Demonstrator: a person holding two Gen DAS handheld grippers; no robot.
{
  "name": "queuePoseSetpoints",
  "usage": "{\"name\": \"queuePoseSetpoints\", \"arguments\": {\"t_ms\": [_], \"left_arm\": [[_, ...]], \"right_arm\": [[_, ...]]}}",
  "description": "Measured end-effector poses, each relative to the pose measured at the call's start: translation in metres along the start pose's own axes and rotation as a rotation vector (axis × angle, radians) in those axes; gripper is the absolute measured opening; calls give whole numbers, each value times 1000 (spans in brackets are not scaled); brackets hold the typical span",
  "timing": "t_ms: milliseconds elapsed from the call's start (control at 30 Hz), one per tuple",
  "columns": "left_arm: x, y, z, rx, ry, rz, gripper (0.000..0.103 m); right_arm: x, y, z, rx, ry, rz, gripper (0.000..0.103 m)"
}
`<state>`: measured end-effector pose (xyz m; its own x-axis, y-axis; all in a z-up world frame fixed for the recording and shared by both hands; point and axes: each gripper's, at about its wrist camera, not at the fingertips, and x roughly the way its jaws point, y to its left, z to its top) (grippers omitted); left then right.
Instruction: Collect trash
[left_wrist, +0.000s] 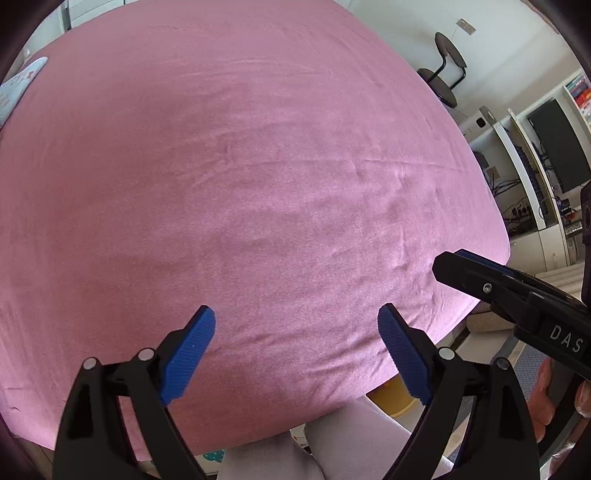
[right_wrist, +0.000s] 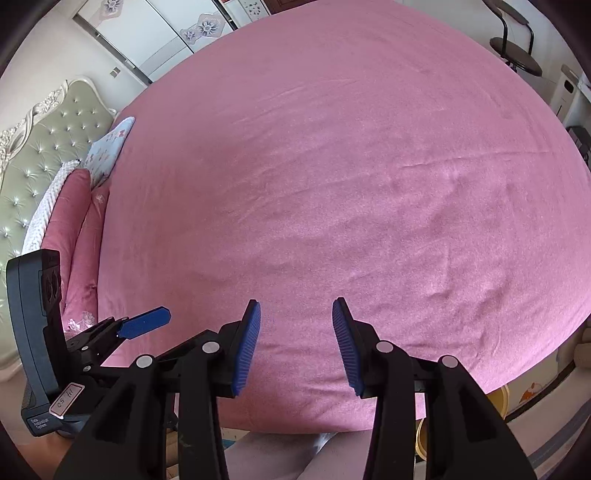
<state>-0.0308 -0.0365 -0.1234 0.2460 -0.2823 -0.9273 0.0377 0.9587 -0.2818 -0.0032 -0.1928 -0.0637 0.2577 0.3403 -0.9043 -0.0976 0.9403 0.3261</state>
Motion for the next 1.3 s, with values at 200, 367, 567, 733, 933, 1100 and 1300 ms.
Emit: {"name": "queuePoseSetpoints", "arguments": {"t_ms": [200,367,567,733,933,1100,1300], "left_arm": [[-37,20,3,-67,-129,35,91],[-76,16,3,-88,-277,115,99],[-105,12,2,-130,-359,185,99],[-117,9,2,-139,-387,220,99],[-118,5,4,-148,-395,223,99],[-116,3,7,-163,-390,214,99],[-111,0,12,-152,-375,230,99]], "right_arm": [[-15,24,16,-115,-58,-43,44],[-36,38,20,-196,-131,-78,69],[-54,36,24,-237,-203,-89,86],[-58,32,25,-274,-241,-122,88],[-59,30,27,-274,-236,-116,89],[-61,29,31,-279,-244,-117,89],[-59,25,34,-273,-227,-113,89]]}}
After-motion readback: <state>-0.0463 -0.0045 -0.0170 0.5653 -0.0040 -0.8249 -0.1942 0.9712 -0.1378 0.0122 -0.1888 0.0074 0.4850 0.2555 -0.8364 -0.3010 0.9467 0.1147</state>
